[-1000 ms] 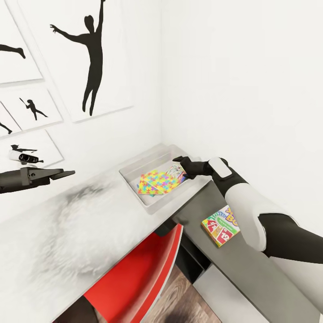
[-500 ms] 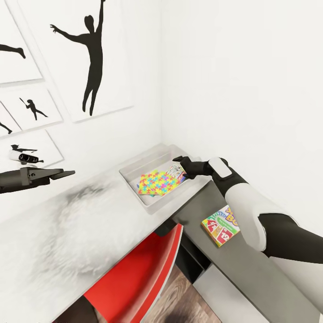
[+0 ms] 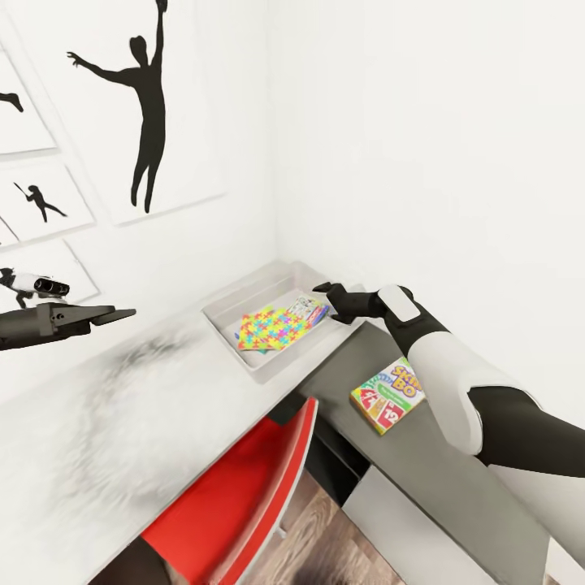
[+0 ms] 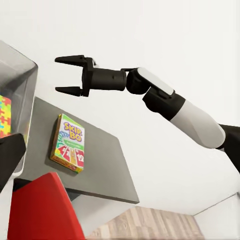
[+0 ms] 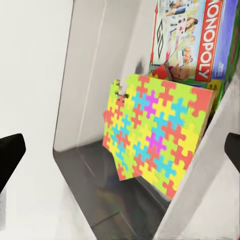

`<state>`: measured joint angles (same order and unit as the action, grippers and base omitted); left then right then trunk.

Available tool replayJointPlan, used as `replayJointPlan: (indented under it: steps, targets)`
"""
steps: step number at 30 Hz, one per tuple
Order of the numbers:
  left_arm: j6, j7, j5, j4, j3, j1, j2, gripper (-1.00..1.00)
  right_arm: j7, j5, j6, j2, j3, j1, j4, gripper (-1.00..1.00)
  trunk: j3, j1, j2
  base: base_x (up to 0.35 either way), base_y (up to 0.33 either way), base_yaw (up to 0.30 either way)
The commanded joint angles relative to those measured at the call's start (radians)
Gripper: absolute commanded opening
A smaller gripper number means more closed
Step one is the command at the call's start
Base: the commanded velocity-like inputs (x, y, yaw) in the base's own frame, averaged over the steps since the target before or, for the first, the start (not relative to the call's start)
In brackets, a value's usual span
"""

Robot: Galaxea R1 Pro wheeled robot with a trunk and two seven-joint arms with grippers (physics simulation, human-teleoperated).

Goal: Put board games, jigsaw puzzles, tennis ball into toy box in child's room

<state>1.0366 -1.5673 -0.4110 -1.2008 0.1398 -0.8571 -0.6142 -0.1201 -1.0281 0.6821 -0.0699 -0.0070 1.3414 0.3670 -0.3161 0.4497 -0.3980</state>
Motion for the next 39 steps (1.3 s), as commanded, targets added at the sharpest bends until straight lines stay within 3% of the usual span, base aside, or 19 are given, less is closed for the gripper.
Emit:
replayJointPlan:
  steps: [1,17,39]
  targets:
    - [0.011,-0.004,0.0,0.0,0.0,0.0,-0.001,1.0,-0.01,-0.01,0.002,-0.001,-0.001,0.001,0.001,1.0,-0.001,0.0,-0.002,-0.191,0.072,-0.211]
    - [0.011,-0.004,0.0,0.0,0.0,0.0,-0.001,1.0,-0.01,-0.01,0.002,-0.001,0.002,0.001,0.001,1.0,0.018,0.0,-0.002,-0.186,0.127,-0.212]
    - [0.011,-0.004,0.0,-0.001,0.0,0.0,-0.001,1.0,-0.01,-0.01,0.002,-0.001,0.002,-0.002,0.001,1.0,0.044,0.0,-0.002,-0.022,0.02,-0.213]
